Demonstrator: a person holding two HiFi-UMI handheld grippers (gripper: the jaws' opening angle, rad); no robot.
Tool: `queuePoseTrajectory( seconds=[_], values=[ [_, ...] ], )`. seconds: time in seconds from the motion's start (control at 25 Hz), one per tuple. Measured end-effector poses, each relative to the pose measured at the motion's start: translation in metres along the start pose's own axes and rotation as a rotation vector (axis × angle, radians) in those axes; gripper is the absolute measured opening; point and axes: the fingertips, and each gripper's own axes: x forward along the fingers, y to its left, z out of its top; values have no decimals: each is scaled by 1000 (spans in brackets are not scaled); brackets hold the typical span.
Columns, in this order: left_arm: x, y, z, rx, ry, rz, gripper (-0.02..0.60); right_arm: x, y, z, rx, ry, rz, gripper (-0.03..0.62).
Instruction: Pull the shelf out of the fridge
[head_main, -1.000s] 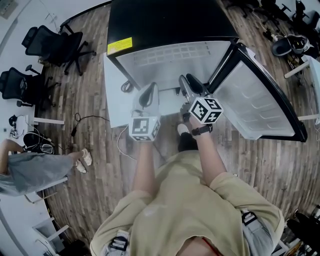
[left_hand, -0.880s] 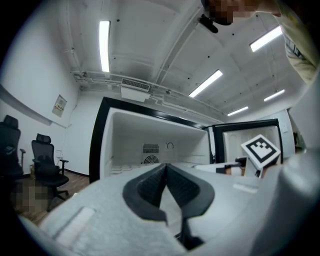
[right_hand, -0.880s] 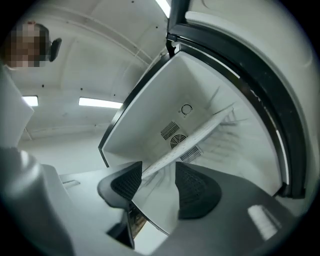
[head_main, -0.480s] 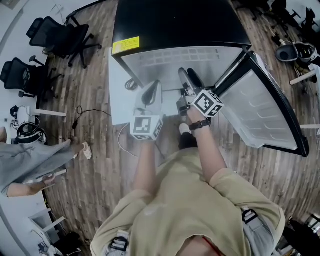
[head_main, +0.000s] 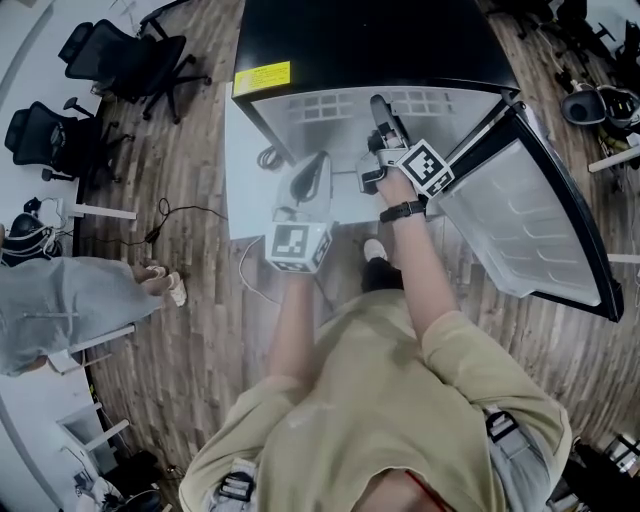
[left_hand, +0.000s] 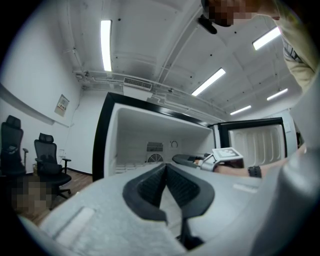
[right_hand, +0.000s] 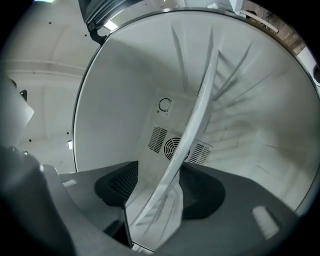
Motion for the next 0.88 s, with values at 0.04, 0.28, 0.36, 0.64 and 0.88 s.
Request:
queuePoseTrajectory(
  seconds=[0.04, 0.28, 0.36, 0.64, 0.88],
  values=[
    [0, 0, -1, 0, 2, 0, -3, 3, -1, 1, 3, 0, -2, 252],
    [1, -6, 1, -3, -8, -15, -3, 17, -5, 0, 36, 3, -1, 230],
    [1, -11, -1, -4, -6, -24, -3, 17, -8, -3, 51, 8, -1, 225],
    [-1, -25, 11, -34, -28, -62, -3, 10, -24, -8, 130, -4, -67, 187],
    [-1, -40, 23, -22, -46, -86, -3, 11, -23, -4, 260, -44, -51, 110]
  ],
)
